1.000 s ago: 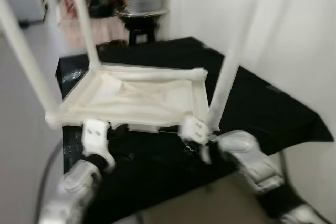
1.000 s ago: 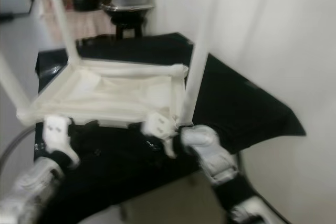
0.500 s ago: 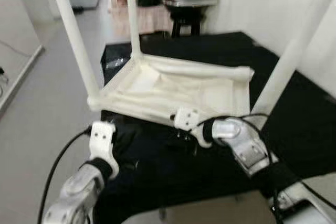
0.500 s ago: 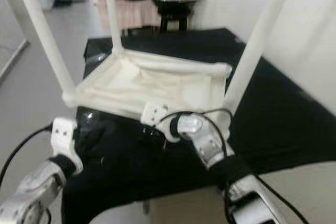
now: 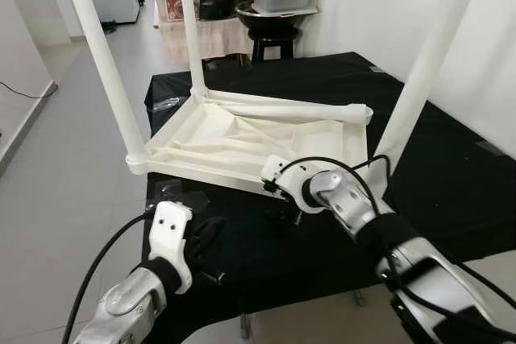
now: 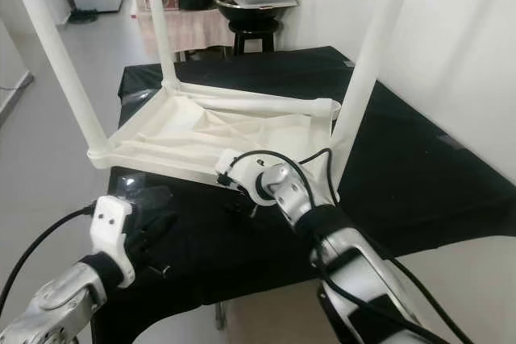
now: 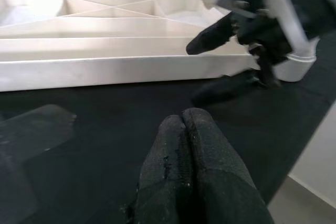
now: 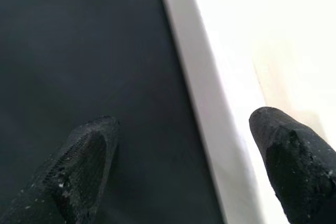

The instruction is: Building children table

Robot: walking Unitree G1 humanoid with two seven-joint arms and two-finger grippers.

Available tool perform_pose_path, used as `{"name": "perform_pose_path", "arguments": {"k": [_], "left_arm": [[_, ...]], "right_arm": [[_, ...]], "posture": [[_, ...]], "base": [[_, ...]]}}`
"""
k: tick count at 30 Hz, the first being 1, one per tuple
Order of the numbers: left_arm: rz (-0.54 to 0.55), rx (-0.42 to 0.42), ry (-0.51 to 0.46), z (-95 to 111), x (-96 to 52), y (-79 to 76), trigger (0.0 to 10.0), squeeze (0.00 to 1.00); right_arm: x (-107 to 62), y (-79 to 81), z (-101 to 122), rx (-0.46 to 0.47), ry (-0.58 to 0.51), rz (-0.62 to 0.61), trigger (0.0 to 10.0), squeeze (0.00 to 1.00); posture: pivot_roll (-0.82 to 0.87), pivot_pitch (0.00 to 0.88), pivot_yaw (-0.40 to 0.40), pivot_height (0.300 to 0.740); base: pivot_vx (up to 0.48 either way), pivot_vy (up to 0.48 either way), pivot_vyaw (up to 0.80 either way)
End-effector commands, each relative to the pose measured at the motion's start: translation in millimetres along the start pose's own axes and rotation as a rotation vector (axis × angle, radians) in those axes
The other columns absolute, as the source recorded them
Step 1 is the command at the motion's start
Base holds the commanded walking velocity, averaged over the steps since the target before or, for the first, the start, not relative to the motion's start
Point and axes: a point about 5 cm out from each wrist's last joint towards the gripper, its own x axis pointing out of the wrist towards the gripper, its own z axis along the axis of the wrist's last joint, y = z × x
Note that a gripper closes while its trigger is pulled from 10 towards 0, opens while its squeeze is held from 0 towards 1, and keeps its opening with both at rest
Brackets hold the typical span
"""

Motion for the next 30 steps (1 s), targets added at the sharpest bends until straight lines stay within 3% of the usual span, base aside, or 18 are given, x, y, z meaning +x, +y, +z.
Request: {"name": "perform_pose_path", "arguments": {"k": [1, 3, 4, 5, 6, 7, 23, 25, 29, 30], "left_arm": [[-0.005, 0.010, 0.021, -2, -2.2, -0.7, 10.0, 0.00], [-0.004, 0.008, 0.020, -2, -4.2, -2.0, 10.0, 0.00], [-0.004, 0.003, 0.019, -1, -6.4, -3.8, 10.0, 0.00], [-0.004, -0.001, 0.018, -1, -8.3, -5.2, 10.0, 0.00], [-0.004, -0.001, 0.018, -1, -8.3, -5.2, 10.0, 0.00], [-0.006, -0.006, 0.019, -1, -10.0, -6.8, 10.0, 0.00], [-0.011, -0.015, 0.022, 0, -14.3, -9.6, 10.0, 0.00], [-0.012, -0.014, 0.022, 0, -14.0, -9.6, 10.0, 0.00], [-0.008, -0.015, 0.019, 1, -13.0, -10.6, 10.0, 0.00], [-0.008, -0.015, 0.019, 1, -13.0, -10.6, 10.0, 0.00]], "right_arm": [[-0.5, -2.7, 1, 0.028, 0.007, -0.011, 10.0, 0.00], [0.1, -5.6, 1, 0.037, 0.044, -0.030, 10.0, 0.00], [0.1, -8.6, 0, 0.059, 0.081, -0.049, 7.5, 0.00], [-0.1, -11.0, -1, 0.070, 0.111, -0.064, 4.3, 0.00], [-0.1, -11.0, -1, 0.070, 0.111, -0.064, 4.3, 0.00], [-0.5, -14.0, -2, 0.083, 0.131, -0.085, 0.0, 0.00], [0.3, -14.4, -7, 0.160, 0.184, -0.057, 0.0, 0.00], [0.5, -13.2, -7, 0.214, 0.175, -0.047, 0.0, 0.00], [0.8, -4.3, 1, 0.625, 0.093, 0.014, 0.0, 0.00], [0.8, -4.3, 1, 0.625, 0.093, 0.014, 0.0, 0.00]], "posture": [[0.00, 0.028, -0.041, 0.740], [0.00, 0.036, -0.044, 0.740], [0.01, 0.047, -0.049, 0.740], [0.01, 0.053, -0.052, 0.740], [0.01, 0.053, -0.052, 0.740], [0.01, 0.059, -0.054, 0.740], [0.01, 0.069, -0.058, 0.740], [0.01, 0.066, -0.061, 0.740], [0.00, 0.063, -0.070, 0.740], [0.00, 0.063, -0.070, 0.740]], "base": [[0.000, 0.000, 0.00], [0.000, 0.000, 0.00], [0.000, 0.000, 0.00], [0.000, 0.000, 0.00], [0.000, 0.000, 0.00], [0.000, 0.000, 0.00], [0.000, 0.000, 0.00], [0.000, 0.000, 0.00], [0.000, 0.000, 0.00], [0.000, 0.000, 0.00]]}}
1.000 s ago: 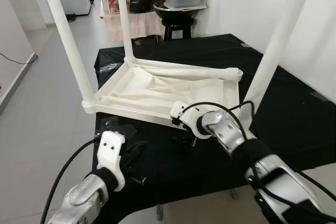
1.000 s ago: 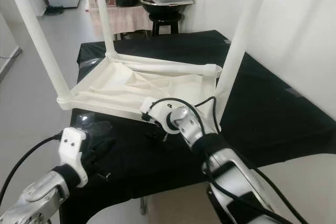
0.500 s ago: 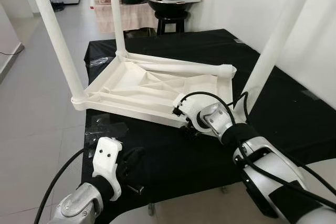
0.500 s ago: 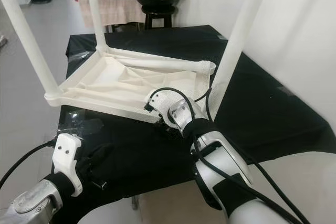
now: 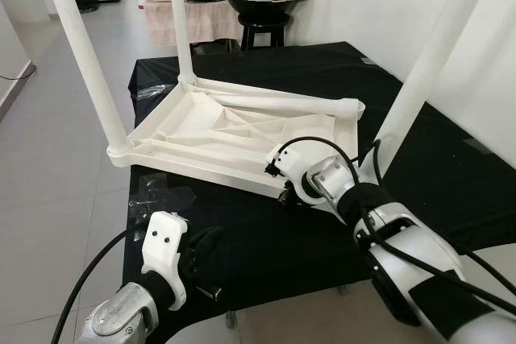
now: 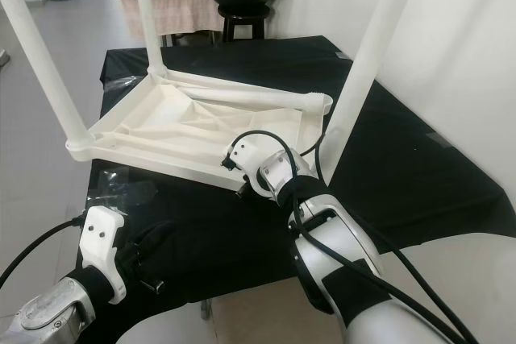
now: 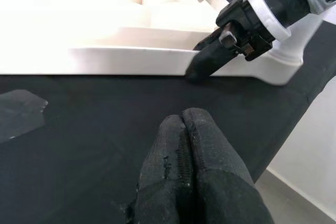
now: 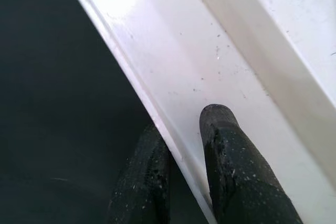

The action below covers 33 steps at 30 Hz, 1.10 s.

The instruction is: Building children table

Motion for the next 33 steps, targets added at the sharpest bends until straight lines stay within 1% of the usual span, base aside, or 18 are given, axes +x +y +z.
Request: {"name": "perform_pose_path", "arguments": {"k": [1, 2, 5, 7, 8, 11, 13, 14, 16, 18, 21, 22, 24, 25, 27, 28, 30, 33], "left_arm": [[-0.003, -0.004, 0.010, 0, 0.0, -0.8, 10.0, 0.00], [-0.003, -0.004, 0.009, -1, 0.2, -0.8, 10.0, 0.00], [-0.003, -0.004, 0.010, -1, 0.2, -0.6, 10.0, 0.00], [-0.005, -0.007, 0.011, -2, 0.4, -0.1, 10.0, 0.00], [-0.005, -0.007, 0.011, -2, 0.4, -0.1, 10.0, 0.00], [-0.009, -0.011, 0.013, -3, 1.1, 0.6, 10.0, 0.00], [-0.009, -0.011, 0.013, -3, 1.1, 0.6, 10.0, 0.00], [-0.009, -0.011, 0.013, -3, 1.4, 0.5, 10.0, 0.00], [-0.009, -0.008, 0.015, -4, 1.7, 0.3, 10.0, 0.00], [-0.009, -0.008, 0.015, -4, 1.7, 0.3, 10.0, 0.00], [-0.007, -0.009, 0.017, -5, 1.1, 0.8, 10.0, 0.00], [-0.007, -0.009, 0.017, -5, 1.1, 0.8, 10.0, 0.00], [-0.009, -0.009, 0.017, -5, 1.0, 1.3, 10.0, 0.00], [-0.009, -0.009, 0.017, -5, 1.0, 1.3, 10.0, 0.00], [-0.011, -0.010, 0.017, -4, 0.9, 1.7, 10.0, 0.00], [-0.011, -0.010, 0.017, -4, 0.9, 1.7, 10.0, 0.00], [-0.011, -0.011, 0.017, -4, 1.0, 2.2, 10.0, 0.00], [-0.011, -0.011, 0.017, -4, 1.2, 2.6, 10.0, 0.00]], "right_arm": [[2.8, 8.4, -5, 0.192, -0.010, 0.041, 0.0, 0.00], [2.8, 10.3, -7, 0.221, -0.002, 0.049, 0.0, 0.00], [2.9, 11.2, -8, 0.239, 0.004, 0.054, 0.0, 0.00], [2.4, 8.9, -17, 0.304, 0.019, 0.005, 0.0, 0.00], [2.4, 8.9, -17, 0.304, 0.019, 0.005, 0.0, 0.00], [1.8, 6.1, -28, 0.363, 0.023, -0.074, 0.0, 0.00], [1.8, 6.1, -28, 0.363, 0.023, -0.074, 0.0, 0.00], [1.8, 4.1, -31, 0.376, 0.017, -0.107, 0.0, 0.00], [-0.4, -4.6, -37, 0.417, -0.010, -0.218, 0.0, 0.00], [-0.4, -4.6, -37, 0.417, -0.010, -0.218, 0.0, 0.00], [-7.5, -18.7, -44, 0.467, -0.039, -0.343, 0.0, 0.00], [-7.5, -18.7, -44, 0.467, -0.039, -0.343, 0.0, 0.00], [-13.9, -30.0, -48, 0.488, -0.052, -0.405, 0.0, 0.00], [-13.9, -30.0, -48, 0.488, -0.052, -0.405, 0.0, 0.00], [-21.0, -40.9, -53, 0.516, -0.067, -0.463, 0.0, 0.00], [-21.0, -40.9, -53, 0.516, -0.067, -0.463, 0.0, 0.00], [-29.8, -52.0, -57, 0.544, -0.088, -0.530, 0.0, 0.00], [-34.6, -58.5, -59, 0.561, -0.105, -0.570, 0.0, 0.00]], "posture": [[0.00, 0.058, -0.069, 0.740], [0.00, 0.057, -0.068, 0.740], [-0.01, 0.056, -0.066, 0.740], [-0.02, 0.045, -0.064, 0.740], [-0.02, 0.045, -0.064, 0.740], [-0.03, 0.036, -0.064, 0.740], [-0.03, 0.036, -0.064, 0.740], [-0.02, 0.033, -0.065, 0.740], [-0.02, 0.032, -0.065, 0.740], [-0.02, 0.032, -0.065, 0.740], [-0.02, 0.030, -0.064, 0.740], [-0.02, 0.030, -0.064, 0.740], [-0.03, 0.034, -0.062, 0.740], [-0.03, 0.034, -0.062, 0.740], [-0.03, 0.034, -0.062, 0.740], [-0.03, 0.034, -0.062, 0.740], [-0.03, 0.037, -0.059, 0.740], [-0.02, 0.038, -0.058, 0.740]], "base": [[0.000, 0.000, 0.00], [0.000, 0.000, 0.00], [0.000, 0.000, 0.00], [0.000, 0.000, 0.00], [0.000, 0.000, 0.00], [0.000, 0.000, 0.00], [0.000, 0.000, 0.00], [0.000, 0.000, 0.00], [0.000, 0.000, 0.00], [0.000, 0.000, 0.00], [0.000, 0.000, 0.00], [0.000, 0.000, 0.00], [0.000, 0.000, 0.00], [0.000, 0.000, 0.00], [0.000, 0.000, 0.00], [0.000, 0.000, 0.00], [0.000, 0.000, 0.00], [0.000, 0.000, 0.00]]}}
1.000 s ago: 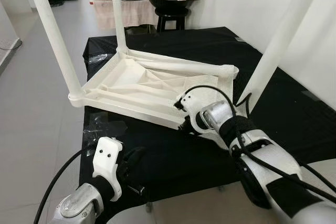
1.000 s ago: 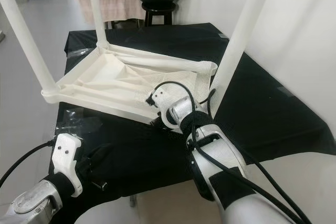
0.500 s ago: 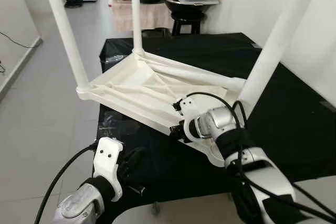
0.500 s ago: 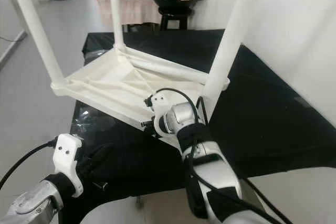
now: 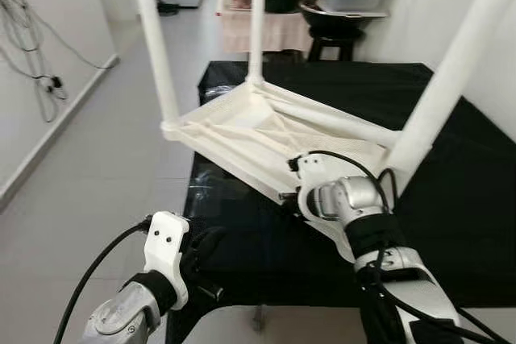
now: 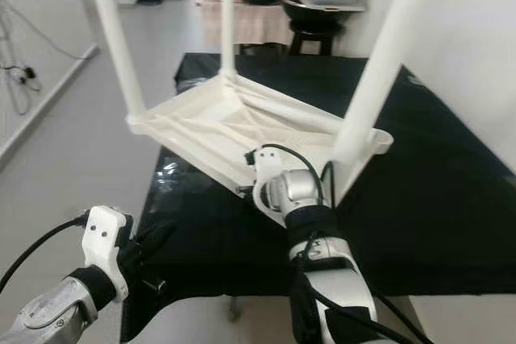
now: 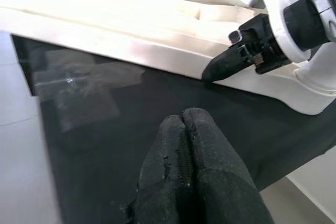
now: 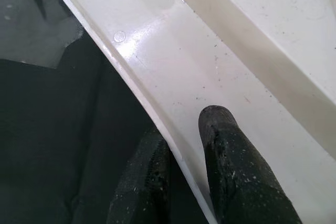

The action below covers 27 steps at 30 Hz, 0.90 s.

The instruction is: Building children table

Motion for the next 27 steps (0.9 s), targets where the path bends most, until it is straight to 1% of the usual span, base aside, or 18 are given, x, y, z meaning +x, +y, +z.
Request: {"name": "perform_pose_path", "arguments": {"k": [1, 5, 6, 7, 8, 10, 11, 15, 17, 18, 19, 20, 21, 22, 23, 25, 26, 27], "left_arm": [[-0.002, -0.009, 0.016, -3, 0.3, 1.8, 10.0, 0.00], [-0.003, -0.009, 0.016, -3, 0.4, 2.3, 10.0, 0.00], [-0.003, -0.009, 0.016, -3, 0.5, 2.8, 10.0, 0.00], [-0.003, -0.009, 0.017, -3, 0.6, 3.1, 10.0, 0.00], [-0.003, -0.008, 0.016, -3, 0.7, 3.4, 10.0, 0.00], [-0.002, -0.007, 0.016, -3, 0.8, 3.8, 10.0, 0.00], [-0.002, -0.007, 0.016, -3, 0.8, 3.8, 10.0, 0.00], [-0.001, -0.003, 0.015, -3, 1.1, 4.1, 10.0, 0.00], [-0.002, -0.001, 0.014, -3, 1.3, 4.2, 10.0, 0.00], [-0.002, -0.001, 0.014, -3, 1.3, 4.2, 10.0, 0.00], [-0.002, 0.002, 0.013, -2, 1.5, 4.3, 10.0, 0.00], [-0.002, 0.002, 0.013, -2, 1.5, 4.3, 10.0, 0.00], [-0.003, 0.004, 0.012, -2, 1.6, 4.4, 10.0, 0.00], [0.007, 0.010, 0.000, 0, 1.9, 5.8, 10.0, 0.00], [0.007, 0.010, 0.000, 0, 1.9, 5.8, 10.0, 0.00], [0.013, 0.012, -0.007, 0, 2.0, 6.6, 10.0, 0.00], [0.023, 0.017, -0.016, 2, 2.2, 8.0, 10.0, 0.00], [0.032, 0.020, -0.022, 3, 2.1, 9.4, 10.0, 0.00]], "right_arm": [[-13.9, -53.5, 5, 0.084, -0.085, -0.324, 0.0, 0.00], [-14.4, -53.3, 9, 0.070, -0.133, -0.317, 0.0, 0.00], [-14.1, -47.2, 14, -0.015, -0.202, -0.294, 10.0, 0.00], [-13.3, -39.0, 17, -0.066, -0.247, -0.236, 10.0, 0.00], [-13.9, -29.2, 21, -0.105, -0.296, -0.172, 10.0, 1.00], [-16.3, -19.6, 28, -0.114, -0.357, -0.115, 10.0, 1.00], [-16.3, -19.6, 28, -0.114, -0.357, -0.115, 10.0, 1.00], [-26.6, -12.4, 45, -0.114, -0.498, -0.076, 10.0, 1.00], [-33.9, -7.0, 53, -0.113, -0.578, -0.018, 10.0, 1.00], [-33.9, -7.0, 53, -0.113, -0.578, -0.018, 10.0, 1.00], [-38.8, -0.1, 54, -0.132, -0.619, 0.066, 10.0, 1.00], [-38.8, -0.1, 54, -0.132, -0.619, 0.066, 10.0, 1.00], [-43.8, 7.2, 53, -0.165, -0.649, 0.161, 10.0, 1.00], [-53.5, 18.3, 44, -0.247, -0.667, 0.351, 10.0, 0.50], [-53.5, 18.3, 44, -0.247, -0.667, 0.351, 10.0, 0.50], [-56.8, 21.0, 39, -0.269, -0.664, 0.420, 10.0, 0.50], [-62.4, 22.8, 33, -0.302, -0.674, 0.491, 10.0, 0.00], [-67.9, 23.7, 26, -0.324, -0.680, 0.560, 10.0, 0.00]], "posture": [[-0.02, 0.038, -0.058, 0.740], [-0.03, 0.038, -0.054, 0.740], [-0.03, 0.038, -0.052, 0.740], [-0.03, 0.038, -0.052, 0.740], [-0.02, 0.040, -0.053, 0.740], [-0.02, 0.039, -0.051, 0.740], [-0.02, 0.039, -0.051, 0.740], [-0.03, 0.040, -0.051, 0.740], [-0.03, 0.041, -0.050, 0.740], [-0.03, 0.041, -0.050, 0.740], [-0.03, 0.041, -0.048, 0.740], [-0.03, 0.041, -0.048, 0.740], [-0.03, 0.041, -0.048, 0.740], [-0.04, 0.041, -0.046, 0.740], [-0.04, 0.041, -0.046, 0.740], [-0.04, 0.041, -0.046, 0.740], [-0.04, 0.041, -0.049, 0.740], [-0.04, 0.041, -0.048, 0.740]], "base": [[0.000, 0.000, 0.00], [0.000, 0.000, 0.00], [0.000, 0.000, 0.00], [0.000, 0.000, 0.00], [0.000, 0.000, 0.00], [0.000, 0.000, 0.00], [0.000, 0.000, 0.00], [0.000, 0.000, 0.00], [0.000, 0.000, 0.00], [0.000, 0.000, 0.00], [0.000, 0.000, 0.00], [0.000, 0.000, 0.00], [0.000, 0.000, 0.00], [0.000, 0.000, 0.00], [0.000, 0.000, 0.00], [0.000, 0.000, 0.00], [0.000, 0.000, 0.00], [0.000, 0.000, 0.00]]}}
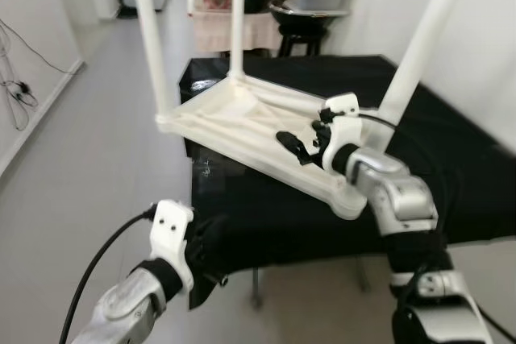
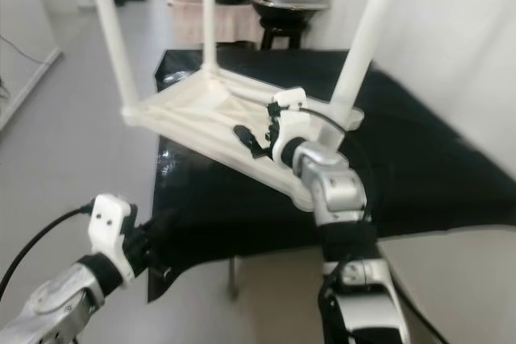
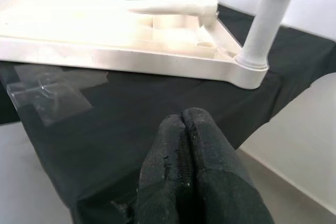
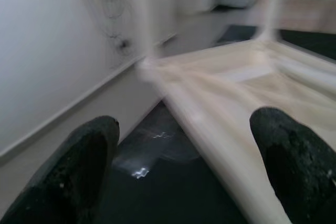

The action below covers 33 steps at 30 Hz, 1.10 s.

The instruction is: Building children table

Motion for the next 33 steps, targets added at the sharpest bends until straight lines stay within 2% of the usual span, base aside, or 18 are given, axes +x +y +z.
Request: {"name": "perform_pose_path", "arguments": {"k": [1, 6, 8, 9, 10, 12, 16, 17, 18, 19, 20, 22, 25, 28, 33], "left_arm": [[0.026, 0.000, -0.006, -1, -1.6, 3.8, 10.0, 0.00], [0.037, -0.003, -0.012, 0, -1.7, 5.5, 10.0, 0.00], [0.037, -0.003, -0.012, 0, -1.7, 5.5, 10.0, 0.00], [0.043, -0.002, -0.015, 0, -1.6, 6.1, 10.0, 0.00], [0.050, 0.002, -0.019, 1, -1.5, 7.0, 10.0, 0.00], [0.058, 0.008, -0.023, 2, -1.1, 8.3, 10.0, 0.00], [0.091, 0.030, -0.039, 4, -0.6, 11.9, 10.0, 0.00], [0.105, 0.036, -0.048, 4, -0.6, 13.3, 10.0, 0.00], [0.105, 0.036, -0.048, 4, -0.6, 13.3, 10.0, 0.00], [0.118, 0.044, -0.055, 5, -0.4, 14.9, 10.0, 0.00], [0.127, 0.039, -0.060, 6, -0.2, 16.0, 10.0, 0.00], [0.128, 0.048, -0.060, 6, 0.1, 17.0, 10.0, 0.00], [0.131, 0.054, -0.061, 6, 0.2, 17.6, 10.0, 0.00], [0.125, 0.060, -0.050, 5, 1.1, 17.2, 10.0, 0.00], [0.097, 0.077, -0.035, 2, 3.7, 14.6, 10.0, 0.00]], "right_arm": [[-7.7, 7.6, 5, -0.011, -0.033, 0.108, 10.0, 0.00], [-21.9, 17.7, 0, 0.035, -0.077, 0.207, 10.0, 0.00], [-21.9, 17.7, 0, 0.035, -0.077, 0.207, 10.0, 0.00], [-25.8, 22.4, 0, 0.045, -0.095, 0.253, 10.0, 0.00], [-31.2, 28.2, 0, 0.042, -0.109, 0.309, 10.0, 0.00], [-35.2, 30.8, -4, 0.019, -0.096, 0.332, 10.0, 0.00], [-35.6, 21.9, -15, -0.053, -0.039, 0.251, 10.0, 0.00], [-34.5, 15.8, -18, -0.099, -0.029, 0.188, 10.0, 0.00], [-34.5, 15.8, -18, -0.099, -0.029, 0.188, 10.0, 0.00], [-32.9, 9.7, -20, -0.150, -0.038, 0.109, 10.0, 0.00], [-30.4, 7.4, -24, -0.162, -0.030, 0.060, 10.0, 0.00], [-25.2, 6.8, -32, -0.124, -0.008, -0.039, 10.0, 0.00], [-22.4, 10.7, -39, -0.107, 0.014, -0.077, 10.0, 0.00], [-23.1, 32.1, -46, -0.071, -0.007, -0.015, 10.0, 0.00], [-26.0, 39.8, -46, -0.068, -0.034, 0.043, 10.0, 0.00]], "posture": [[-0.04, 0.041, -0.048, 0.740], [-0.04, 0.041, -0.045, 0.740], [-0.04, 0.041, -0.045, 0.740], [-0.04, 0.041, -0.044, 0.740], [-0.04, 0.041, -0.044, 0.740], [-0.04, 0.039, -0.044, 0.740], [-0.04, 0.038, -0.045, 0.740], [-0.05, 0.038, -0.045, 0.740], [-0.05, 0.038, -0.045, 0.740], [-0.05, 0.037, -0.046, 0.740], [-0.05, 0.036, -0.045, 0.740], [-0.05, 0.036, -0.045, 0.740], [-0.05, 0.034, -0.048, 0.740], [-0.05, 0.027, -0.049, 0.740], [-0.05, 0.017, -0.048, 0.740]], "base": [[0.000, 0.000, 0.00], [0.000, 0.000, 0.00], [0.000, 0.000, 0.00], [0.000, 0.000, 0.00], [0.000, 0.000, 0.00], [0.000, 0.000, 0.00], [0.000, 0.000, 0.00], [0.000, 0.000, 0.00], [0.000, 0.000, 0.00], [0.000, 0.000, 0.00], [0.000, 0.000, 0.00], [0.000, 0.000, 0.00], [0.000, 0.000, 0.00], [0.000, -0.317, 0.00], [0.000, -0.472, 0.00]]}}
